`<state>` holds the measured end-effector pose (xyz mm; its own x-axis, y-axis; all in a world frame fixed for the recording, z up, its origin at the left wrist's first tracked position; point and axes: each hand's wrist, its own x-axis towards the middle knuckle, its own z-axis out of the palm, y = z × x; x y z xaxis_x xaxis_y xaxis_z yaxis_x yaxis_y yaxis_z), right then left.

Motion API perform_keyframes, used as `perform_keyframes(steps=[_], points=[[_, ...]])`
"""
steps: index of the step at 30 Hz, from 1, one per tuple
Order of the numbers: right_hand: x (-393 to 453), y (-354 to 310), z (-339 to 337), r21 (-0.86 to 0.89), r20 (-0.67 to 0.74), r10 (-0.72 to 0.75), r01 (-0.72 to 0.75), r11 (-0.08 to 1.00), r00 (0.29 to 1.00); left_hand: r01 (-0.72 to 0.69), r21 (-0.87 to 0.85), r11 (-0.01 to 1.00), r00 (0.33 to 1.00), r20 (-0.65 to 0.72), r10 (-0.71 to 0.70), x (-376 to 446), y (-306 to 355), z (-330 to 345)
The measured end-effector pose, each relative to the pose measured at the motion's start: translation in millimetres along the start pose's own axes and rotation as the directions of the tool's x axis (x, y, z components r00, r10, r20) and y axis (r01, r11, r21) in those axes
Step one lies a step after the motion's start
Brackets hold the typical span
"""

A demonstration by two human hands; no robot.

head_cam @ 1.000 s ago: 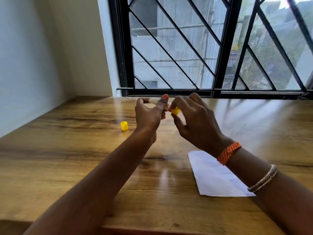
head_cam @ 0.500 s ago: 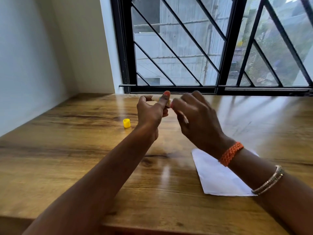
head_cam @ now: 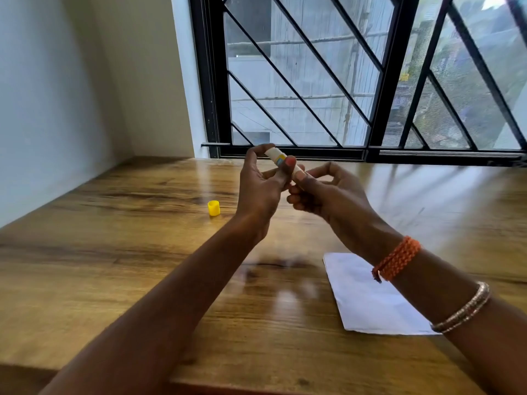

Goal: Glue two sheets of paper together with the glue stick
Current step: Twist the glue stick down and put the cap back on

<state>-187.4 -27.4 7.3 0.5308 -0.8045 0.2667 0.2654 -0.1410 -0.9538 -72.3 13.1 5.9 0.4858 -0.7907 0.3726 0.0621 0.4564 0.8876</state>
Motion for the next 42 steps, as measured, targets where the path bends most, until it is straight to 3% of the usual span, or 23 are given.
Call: perform_keyframes(steps=[1, 3, 5, 7, 9, 12, 14, 17, 19, 21, 22, 23, 24, 25, 28, 30, 32, 34, 37, 38, 39, 40, 42], points=[[-1.2, 0.9, 0.9, -0.208, -0.032, -0.175, 0.165, 0.964, 0.984, -0.004, -0.034, 0.999, 1.0, -0.003, 0.004, 0.2, -0.5, 1.1], [-1.9, 4.3, -2.0, -0.629, 0.082, -0.548, 0.47, 0.619, 0.832, -0.01, -0.08, 0.997, 1.0, -0.004, 0.01, 1.2, -0.2, 2.6], [-3.3, 6.0, -3.8, -0.788, 0.293, -0.678, 0.572, 0.228, 0.674, -0.019, -0.087, 0.996, 1.0, -0.001, 0.019, 1.7, 0.9, 0.7], [-1.6, 9.0, -3.2, -0.833, 0.361, -0.698, 0.55, 0.056, 0.619, -0.027, -0.08, 0.996, 1.0, -0.007, 0.026, 2.1, 1.6, -1.4], [-2.7, 8.5, 1.6, -0.81, 0.238, -0.661, 0.52, 0.269, 0.712, -0.02, -0.091, 0.996, 0.999, -0.031, 0.017, 2.9, 0.9, -2.6], [-0.7, -2.3, 9.8, -0.371, -0.016, -0.264, 0.239, 0.897, 0.964, -0.01, -0.145, 0.989, 0.999, -0.039, 0.005, 6.7, 3.5, -6.9], [-0.1, -5.8, 3.1, -0.018, -0.006, -0.016, 0.016, 1.0, 1.0, 0.024, -0.139, 0.99, 1.0, -0.008, -0.025, 8.4, 4.9, -6.3], [-1.6, -6.2, 0.0, 0.052, 0.023, -0.017, 0.016, 0.998, 1.0, 0.04, -0.147, 0.988, 0.998, 0.047, -0.034, 9.2, 5.0, -5.0], [-4.2, -5.3, -1.2, -0.315, 0.02, -0.301, 0.292, 0.903, 0.953, 0.032, -0.151, 0.988, 0.998, 0.054, -0.024, 9.2, 6.8, -3.6], [-3.4, -3.7, -8.7, -0.741, 0.273, -0.632, 0.577, 0.343, 0.726, 0.036, -0.134, 0.99, 0.999, 0.031, -0.032, 9.0, 6.6, -2.0], [-2.3, -4.3, -13.4, -0.789, 0.417, -0.664, 0.61, 0.075, 0.621, 0.043, -0.128, 0.991, 0.999, 0.021, -0.041, 8.0, 5.8, -1.0], [-1.4, -5.2, -17.2, -0.795, 0.487, -0.655, 0.604, -0.058, 0.578, 0.052, -0.126, 0.991, 0.999, 0.017, -0.051, 7.3, 4.4, 0.0], [-0.5, -4.8, -18.4, -0.8, 0.485, -0.648, 0.597, -0.057, 0.587, 0.06, -0.126, 0.99, 0.998, 0.016, -0.058, 7.1, 3.1, 0.3], [0.1, -3.4, -16.6, -0.805, 0.429, -0.639, 0.591, 0.05, 0.638, 0.065, -0.128, 0.99, 0.998, 0.016, -0.064, 7.3, 2.6, 0.0], [1.8, -4.8, -7.7, -0.552, 0.099, -0.342, 0.338, 0.762, 0.935, 0.083, -0.16, 0.984, 0.996, 0.039, -0.078, 9.0, 4.1, -2.7], [1.9, -3.6, -7.0, -0.173, 0.059, -0.052, 0.061, 0.983, 0.997, 0.092, -0.166, 0.982, 0.994, 0.066, -0.082, 9.4, 4.4, -3.9], [1.2, -2.5, -6.2, -0.116, 0.054, -0.07, 0.076, 0.99, 0.996, 0.088, -0.149, 0.985, 0.995, 0.058, -0.08, 8.9, 4.1, -3.9], [-0.8, -0.4, -6.8, -0.448, 0.074, -0.366, 0.359, 0.819, 0.928, 0.094, -0.149, 0.984, 0.995, 0.035, -0.09, 8.4, 3.2, -2.1], [-3.0, 1.9, -11.3, -0.796, 0.422, -0.68, 0.604, 0.039, 0.6, 0.123, -0.168, 0.978, 0.992, -0.017, -0.128, 7.8, 1.0, 1.4], [-2.6, 1.5, -13.5, -0.798, 0.488, -0.681, 0.595, -0.095, 0.546, 0.127, -0.173, 0.977, 0.991, -0.025, -0.133, 7.4, 0.6, 1.7], [-2.5, 1.8, -14.5, -0.799, 0.498, -0.679, 0.589, -0.118, 0.539, 0.128, -0.177, 0.976, 0.991, -0.025, -0.134, 6.9, 0.6, 2.0], [-2.2, 2.4, -13.4, -0.808, 0.452, -0.68, 0.588, -0.038, 0.578, 0.127, -0.177, 0.976, 0.991, -0.025, -0.133, 6.4, 1.2, 1.7], [-0.5, 1.0, -8.6, -0.737, 0.232, -0.61, 0.546, 0.398, 0.757, 0.123, -0.173, 0.977, 0.991, -0.02, -0.129, 5.5, 3.0, -0.1]])
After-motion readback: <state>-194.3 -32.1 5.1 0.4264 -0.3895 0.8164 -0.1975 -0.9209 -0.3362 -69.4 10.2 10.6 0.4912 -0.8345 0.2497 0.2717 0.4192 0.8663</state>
